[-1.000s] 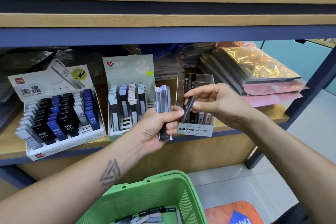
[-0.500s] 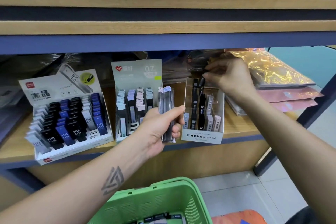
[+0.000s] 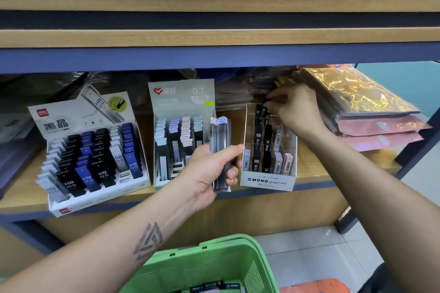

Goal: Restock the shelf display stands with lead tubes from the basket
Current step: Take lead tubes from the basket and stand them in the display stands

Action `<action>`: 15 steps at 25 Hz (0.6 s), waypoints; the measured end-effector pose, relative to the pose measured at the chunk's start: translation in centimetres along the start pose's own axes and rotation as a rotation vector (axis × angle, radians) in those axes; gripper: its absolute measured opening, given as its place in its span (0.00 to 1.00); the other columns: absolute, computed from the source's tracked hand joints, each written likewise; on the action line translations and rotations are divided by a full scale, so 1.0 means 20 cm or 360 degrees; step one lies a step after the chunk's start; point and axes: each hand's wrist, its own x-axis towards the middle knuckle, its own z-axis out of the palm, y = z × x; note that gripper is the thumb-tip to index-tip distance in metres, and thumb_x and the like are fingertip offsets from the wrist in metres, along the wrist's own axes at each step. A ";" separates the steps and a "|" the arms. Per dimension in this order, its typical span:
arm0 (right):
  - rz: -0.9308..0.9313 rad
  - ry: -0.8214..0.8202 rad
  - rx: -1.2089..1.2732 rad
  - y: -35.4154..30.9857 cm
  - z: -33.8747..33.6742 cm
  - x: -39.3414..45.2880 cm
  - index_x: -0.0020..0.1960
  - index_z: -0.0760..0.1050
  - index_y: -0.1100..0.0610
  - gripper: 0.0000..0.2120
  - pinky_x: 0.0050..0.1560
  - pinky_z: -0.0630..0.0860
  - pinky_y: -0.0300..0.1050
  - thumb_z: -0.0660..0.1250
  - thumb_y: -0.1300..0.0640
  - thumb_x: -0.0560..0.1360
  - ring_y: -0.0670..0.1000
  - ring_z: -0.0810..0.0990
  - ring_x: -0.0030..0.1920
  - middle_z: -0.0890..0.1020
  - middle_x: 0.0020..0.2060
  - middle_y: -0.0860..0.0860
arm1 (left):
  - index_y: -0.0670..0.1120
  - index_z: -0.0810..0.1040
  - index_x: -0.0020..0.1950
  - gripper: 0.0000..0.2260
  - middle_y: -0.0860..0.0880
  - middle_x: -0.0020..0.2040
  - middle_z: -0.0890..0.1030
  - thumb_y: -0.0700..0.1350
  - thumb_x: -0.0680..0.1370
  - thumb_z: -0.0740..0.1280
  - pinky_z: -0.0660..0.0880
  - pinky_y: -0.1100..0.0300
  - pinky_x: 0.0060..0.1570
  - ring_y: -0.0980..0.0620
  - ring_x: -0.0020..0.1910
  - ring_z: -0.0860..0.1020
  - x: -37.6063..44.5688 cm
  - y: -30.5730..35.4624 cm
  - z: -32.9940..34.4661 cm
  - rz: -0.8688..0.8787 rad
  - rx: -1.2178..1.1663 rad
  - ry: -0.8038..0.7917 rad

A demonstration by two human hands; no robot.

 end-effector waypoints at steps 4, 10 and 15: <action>-0.0073 -0.0035 -0.0227 0.00 0.05 0.01 0.58 0.83 0.60 0.09 0.50 0.82 0.50 0.71 0.63 0.78 0.50 0.81 0.42 0.85 0.50 0.56 | 0.41 0.76 0.43 0.06 0.43 0.34 0.76 0.39 0.78 0.70 0.65 0.64 0.24 0.54 0.24 0.68 0.00 0.00 0.00 -0.0004 0.0017 -0.0016; -0.0064 -0.0073 -0.0341 0.03 0.07 0.03 0.57 0.83 0.59 0.09 0.50 0.83 0.51 0.71 0.64 0.77 0.54 0.84 0.45 0.85 0.48 0.56 | 0.40 0.76 0.44 0.05 0.43 0.34 0.76 0.38 0.78 0.70 0.65 0.64 0.24 0.54 0.24 0.68 0.01 -0.01 -0.01 -0.0026 0.0037 -0.0057; -0.0092 -0.0099 -0.0373 0.02 0.07 0.03 0.56 0.84 0.58 0.09 0.50 0.83 0.51 0.72 0.63 0.76 0.54 0.84 0.46 0.86 0.49 0.56 | 0.40 0.76 0.45 0.05 0.42 0.35 0.76 0.39 0.78 0.71 0.65 0.64 0.23 0.54 0.25 0.68 0.01 -0.02 -0.01 -0.0031 0.0063 -0.0079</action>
